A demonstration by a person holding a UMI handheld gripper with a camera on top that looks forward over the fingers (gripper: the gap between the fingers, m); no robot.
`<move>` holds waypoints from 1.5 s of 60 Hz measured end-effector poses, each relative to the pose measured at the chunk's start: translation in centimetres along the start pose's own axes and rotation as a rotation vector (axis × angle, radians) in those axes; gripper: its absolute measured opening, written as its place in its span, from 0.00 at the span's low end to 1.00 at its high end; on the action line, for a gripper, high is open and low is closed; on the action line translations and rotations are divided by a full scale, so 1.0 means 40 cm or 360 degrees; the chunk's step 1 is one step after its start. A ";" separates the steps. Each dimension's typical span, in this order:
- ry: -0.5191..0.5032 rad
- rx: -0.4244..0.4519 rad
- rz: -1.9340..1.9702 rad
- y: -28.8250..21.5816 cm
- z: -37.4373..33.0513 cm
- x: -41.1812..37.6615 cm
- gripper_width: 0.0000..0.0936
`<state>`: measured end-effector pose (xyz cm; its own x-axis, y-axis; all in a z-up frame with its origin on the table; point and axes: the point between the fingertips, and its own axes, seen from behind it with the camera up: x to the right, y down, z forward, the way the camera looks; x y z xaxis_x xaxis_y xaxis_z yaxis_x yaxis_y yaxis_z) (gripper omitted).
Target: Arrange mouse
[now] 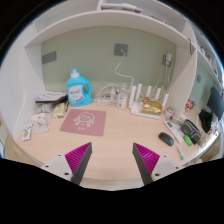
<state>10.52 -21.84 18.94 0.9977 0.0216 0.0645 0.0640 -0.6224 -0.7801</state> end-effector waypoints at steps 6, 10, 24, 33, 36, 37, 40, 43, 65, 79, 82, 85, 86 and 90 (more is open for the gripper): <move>0.0068 -0.0080 0.0003 0.115 0.147 0.274 0.90; 0.0118 -0.0104 0.0009 0.162 0.192 0.402 0.90; 0.0288 -0.0039 -0.0085 0.217 0.382 0.779 0.90; 0.0266 -0.0053 -0.0089 0.218 0.507 0.889 0.90; 0.0247 -0.0062 -0.0106 0.215 0.539 0.905 0.90; 0.0242 -0.0063 -0.0113 0.213 0.549 0.908 0.90; 0.0236 -0.0065 -0.0139 0.208 0.575 0.921 0.90; 0.0220 -0.0075 -0.0156 0.206 0.596 0.926 0.90; 0.0062 -0.0037 -0.0163 0.148 0.700 0.910 0.74; -0.0077 -0.0066 0.0017 0.142 0.734 0.881 0.55; -0.0082 -0.0071 0.0012 0.141 0.735 0.880 0.52; -0.0078 -0.0076 -0.0004 0.141 0.736 0.880 0.49; -0.0076 -0.0080 -0.0007 0.141 0.736 0.879 0.48; -0.0058 -0.0098 -0.0001 0.140 0.736 0.878 0.43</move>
<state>46.61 -1.52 -1.48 0.9979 0.0496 0.0413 0.0639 -0.6691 -0.7404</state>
